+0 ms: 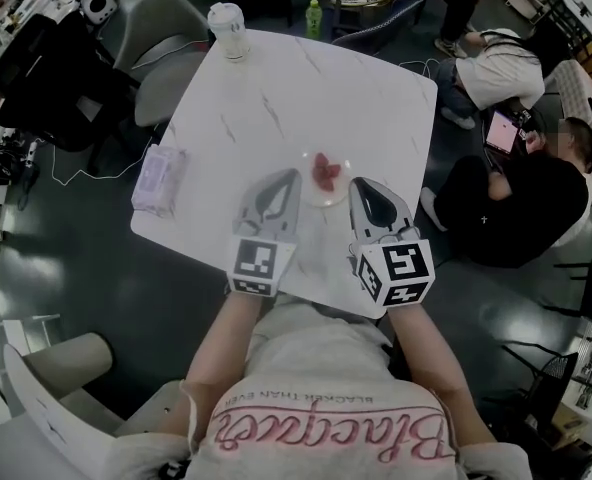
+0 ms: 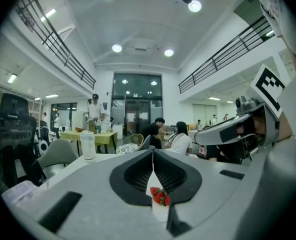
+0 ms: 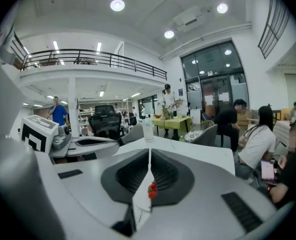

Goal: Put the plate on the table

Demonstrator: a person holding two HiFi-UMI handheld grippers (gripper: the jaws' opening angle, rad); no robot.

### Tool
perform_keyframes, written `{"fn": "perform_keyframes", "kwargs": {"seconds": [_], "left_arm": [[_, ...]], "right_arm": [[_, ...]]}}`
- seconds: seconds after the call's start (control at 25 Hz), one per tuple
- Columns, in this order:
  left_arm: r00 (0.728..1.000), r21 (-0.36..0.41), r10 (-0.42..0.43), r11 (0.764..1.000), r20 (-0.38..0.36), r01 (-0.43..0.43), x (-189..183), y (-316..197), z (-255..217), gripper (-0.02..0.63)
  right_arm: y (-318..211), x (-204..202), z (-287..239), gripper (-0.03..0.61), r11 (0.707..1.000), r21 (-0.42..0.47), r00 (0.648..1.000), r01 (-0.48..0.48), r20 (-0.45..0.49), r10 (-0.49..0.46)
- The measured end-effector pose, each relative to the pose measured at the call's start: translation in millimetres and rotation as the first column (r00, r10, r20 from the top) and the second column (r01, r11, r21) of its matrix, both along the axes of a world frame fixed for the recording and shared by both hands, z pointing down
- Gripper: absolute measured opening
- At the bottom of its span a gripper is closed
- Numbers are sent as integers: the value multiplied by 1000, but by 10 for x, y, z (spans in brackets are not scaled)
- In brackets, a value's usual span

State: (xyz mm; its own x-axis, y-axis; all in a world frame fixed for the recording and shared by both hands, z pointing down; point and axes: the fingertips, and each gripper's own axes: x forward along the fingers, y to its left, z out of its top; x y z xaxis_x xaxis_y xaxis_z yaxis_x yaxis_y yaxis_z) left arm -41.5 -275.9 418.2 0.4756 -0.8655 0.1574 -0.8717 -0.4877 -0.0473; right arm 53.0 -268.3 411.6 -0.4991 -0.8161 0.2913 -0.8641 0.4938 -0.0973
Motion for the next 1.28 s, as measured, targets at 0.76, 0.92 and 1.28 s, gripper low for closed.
{"fn": "perform_keyframes", "kwargs": {"seconds": [0.76, 0.92, 1.28], "left_arm": [[1000, 135, 7, 991, -8, -6, 213, 233, -596, 5], [1000, 142, 6, 990, -8, -5, 214, 235, -609, 5], [1000, 149, 10, 989, -11, -8, 263, 215, -623, 6]], "right_arm": [[273, 66, -499, 12, 980, 201, 998, 5, 66, -18], [278, 65, -499, 12, 979, 202, 997, 7, 69, -21], [315, 4, -467, 12, 978, 202, 998, 43, 41, -53]]}}
